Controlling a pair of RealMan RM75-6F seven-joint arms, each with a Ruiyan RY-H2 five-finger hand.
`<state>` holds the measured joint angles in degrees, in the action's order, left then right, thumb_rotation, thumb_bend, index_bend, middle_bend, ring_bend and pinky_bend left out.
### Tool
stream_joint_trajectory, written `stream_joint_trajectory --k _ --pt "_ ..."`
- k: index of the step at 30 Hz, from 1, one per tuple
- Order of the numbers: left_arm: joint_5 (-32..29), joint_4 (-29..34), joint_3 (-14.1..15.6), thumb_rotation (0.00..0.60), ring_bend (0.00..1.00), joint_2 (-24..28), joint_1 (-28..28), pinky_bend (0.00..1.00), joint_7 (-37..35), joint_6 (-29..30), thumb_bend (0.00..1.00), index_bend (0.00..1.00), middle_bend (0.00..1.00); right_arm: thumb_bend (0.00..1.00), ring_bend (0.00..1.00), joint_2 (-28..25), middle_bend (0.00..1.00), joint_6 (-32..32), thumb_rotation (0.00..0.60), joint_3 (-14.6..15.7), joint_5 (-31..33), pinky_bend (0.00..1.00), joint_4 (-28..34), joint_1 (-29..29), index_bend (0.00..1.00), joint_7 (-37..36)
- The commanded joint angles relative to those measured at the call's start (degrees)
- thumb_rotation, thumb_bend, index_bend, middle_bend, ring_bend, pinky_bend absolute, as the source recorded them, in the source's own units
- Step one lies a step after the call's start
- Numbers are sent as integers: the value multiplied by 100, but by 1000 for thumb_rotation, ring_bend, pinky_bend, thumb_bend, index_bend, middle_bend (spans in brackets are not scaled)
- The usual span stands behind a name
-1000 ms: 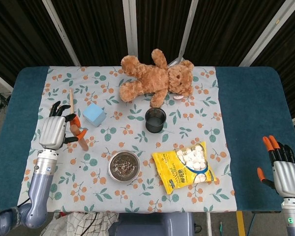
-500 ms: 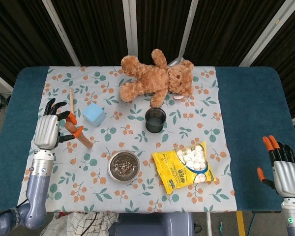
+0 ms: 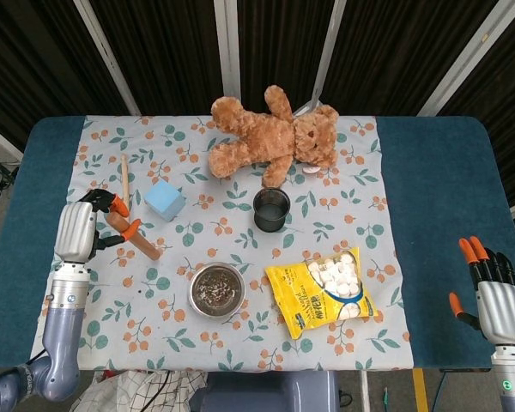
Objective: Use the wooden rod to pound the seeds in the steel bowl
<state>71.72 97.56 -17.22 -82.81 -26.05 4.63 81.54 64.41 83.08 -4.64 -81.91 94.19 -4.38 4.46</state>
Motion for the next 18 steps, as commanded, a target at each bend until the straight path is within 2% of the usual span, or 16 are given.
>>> stream_joint_trajectory --k 1,4,18 --pt "3 -1 -2 600 385 3 -5 492 23 -10 866 635 736 416 0 0 0 0 600 0 0 0 0 0 0 1" --pt "1 14 8 600 401 10 -7 506 40 -34 866 635 736 416 0 0 0 -1 600 0 1 0 0 0 0 -1" --pt "72 90 7 600 551 32 -16 698 11 -68 866 628 755 416 0 -8 0 -11 600 -9 12 0 13 -8 0 8"
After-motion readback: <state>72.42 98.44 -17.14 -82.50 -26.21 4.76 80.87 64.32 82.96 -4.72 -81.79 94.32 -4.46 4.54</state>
